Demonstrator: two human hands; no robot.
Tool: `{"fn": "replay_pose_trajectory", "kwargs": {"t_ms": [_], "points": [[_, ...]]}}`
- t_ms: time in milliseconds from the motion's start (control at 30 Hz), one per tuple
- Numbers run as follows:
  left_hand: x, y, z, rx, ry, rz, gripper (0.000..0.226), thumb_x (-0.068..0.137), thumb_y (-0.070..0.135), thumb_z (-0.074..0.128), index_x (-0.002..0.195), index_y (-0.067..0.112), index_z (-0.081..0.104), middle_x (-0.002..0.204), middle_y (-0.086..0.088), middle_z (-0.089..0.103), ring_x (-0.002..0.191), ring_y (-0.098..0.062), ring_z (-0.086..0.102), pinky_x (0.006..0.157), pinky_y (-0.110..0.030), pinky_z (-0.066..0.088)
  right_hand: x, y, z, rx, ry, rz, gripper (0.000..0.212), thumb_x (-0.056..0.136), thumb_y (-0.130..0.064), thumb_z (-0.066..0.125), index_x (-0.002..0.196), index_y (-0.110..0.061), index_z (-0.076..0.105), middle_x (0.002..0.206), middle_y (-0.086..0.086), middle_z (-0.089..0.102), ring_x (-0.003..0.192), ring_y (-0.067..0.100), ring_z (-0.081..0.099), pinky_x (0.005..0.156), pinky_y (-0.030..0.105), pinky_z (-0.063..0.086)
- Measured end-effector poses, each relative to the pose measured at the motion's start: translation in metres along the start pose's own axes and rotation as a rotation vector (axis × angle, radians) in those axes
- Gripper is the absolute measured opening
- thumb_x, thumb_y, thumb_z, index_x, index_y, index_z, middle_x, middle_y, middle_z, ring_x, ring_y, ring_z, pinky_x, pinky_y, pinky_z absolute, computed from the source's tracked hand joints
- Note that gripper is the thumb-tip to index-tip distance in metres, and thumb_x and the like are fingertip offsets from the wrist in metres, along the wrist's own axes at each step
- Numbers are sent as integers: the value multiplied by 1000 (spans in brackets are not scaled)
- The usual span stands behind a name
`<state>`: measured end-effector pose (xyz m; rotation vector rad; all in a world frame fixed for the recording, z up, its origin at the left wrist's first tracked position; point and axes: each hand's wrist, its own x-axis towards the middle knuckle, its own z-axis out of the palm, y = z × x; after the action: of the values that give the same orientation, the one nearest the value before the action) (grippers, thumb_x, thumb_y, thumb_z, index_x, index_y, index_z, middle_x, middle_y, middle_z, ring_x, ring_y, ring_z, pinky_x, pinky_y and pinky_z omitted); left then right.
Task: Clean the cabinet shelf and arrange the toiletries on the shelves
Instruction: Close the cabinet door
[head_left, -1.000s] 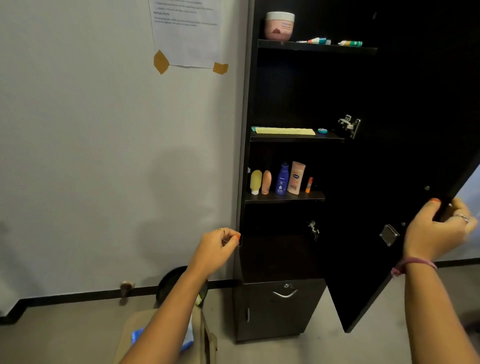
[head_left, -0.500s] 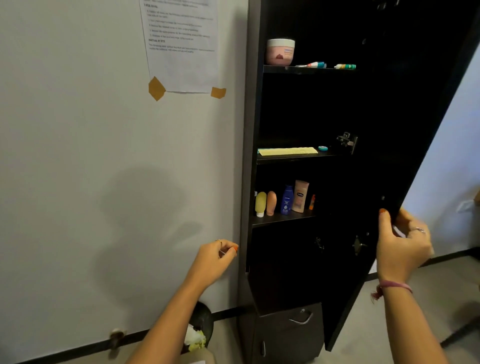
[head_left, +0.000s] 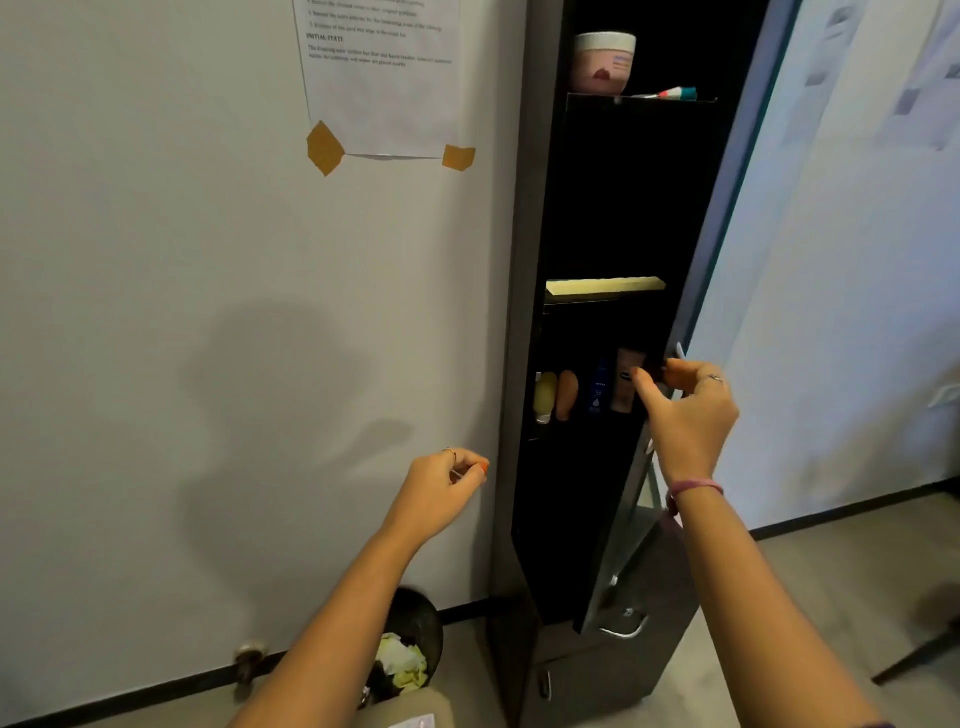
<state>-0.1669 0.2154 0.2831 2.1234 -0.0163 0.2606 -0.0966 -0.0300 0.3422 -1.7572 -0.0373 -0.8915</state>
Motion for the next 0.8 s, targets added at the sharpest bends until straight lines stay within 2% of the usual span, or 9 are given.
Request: {"fn": "replay_pose_trajectory", "kwargs": {"t_ms": [67,133,267,333,400,500,567,667,800], "points": [[9,5,2,-26,3,6,12,91,22,56,93,21,68,82,13,64,80,-4,62,67,-6,44,5,-2,9,12,-36,11,25,77,-30,75,92,-16,61,99,8,65,84,11,59,76,12,49],[18,13,6,-56,15,23,12,91,22,57,95,22,68,82,15,64,79,0,61,67,-5,44,6,-3,17,12,-48,20,28,77,-30,75,96,-13,65,99,7,66,88,14,62,81,23,53],[36,35,21,-175,47,48,19,92,17,56,108,16,65,89,9,66,80,-1,63,70,-2,45,4,-1,29,-12,-79,-9,32,82,-23,71,110,-7,67,106,6,67,97,15,63,87,29,54],[43,45,34,-243,16,46,22,92,14,56,113,14,63,99,2,68,87,-6,65,80,-9,49,5,1,34,-59,-111,-45,33,85,-18,68,116,-8,65,110,5,66,100,13,61,87,26,53],[52,50,51,-251,-42,45,28,91,13,56,119,15,60,112,1,67,101,-10,64,95,-24,50,6,3,39,-118,-152,-79,33,89,-15,63,121,-10,63,111,4,63,98,12,59,83,22,51],[62,54,80,-171,-146,25,49,89,17,59,136,19,46,136,1,54,125,-11,51,108,-34,41,3,5,48,-183,-253,-152,37,93,-10,54,130,-12,55,116,3,56,96,7,52,82,17,42],[65,58,96,-126,-202,23,64,88,22,61,144,25,32,147,4,41,135,-12,38,111,-35,35,3,5,53,-190,-320,-152,41,94,-7,49,135,-12,49,122,3,52,98,3,48,83,11,40],[73,59,111,-124,-185,-6,78,86,27,63,148,31,16,154,7,28,142,-14,27,114,-38,30,12,7,62,-165,-378,-104,42,95,-2,45,137,-12,47,124,1,50,84,-5,48,73,-7,35],[86,57,109,-192,-165,-85,84,87,27,63,150,30,7,156,4,23,144,-17,22,115,-40,28,23,12,81,-201,-432,-93,44,96,-1,42,138,-14,44,111,-11,44,73,-5,45,62,-8,34]]}}
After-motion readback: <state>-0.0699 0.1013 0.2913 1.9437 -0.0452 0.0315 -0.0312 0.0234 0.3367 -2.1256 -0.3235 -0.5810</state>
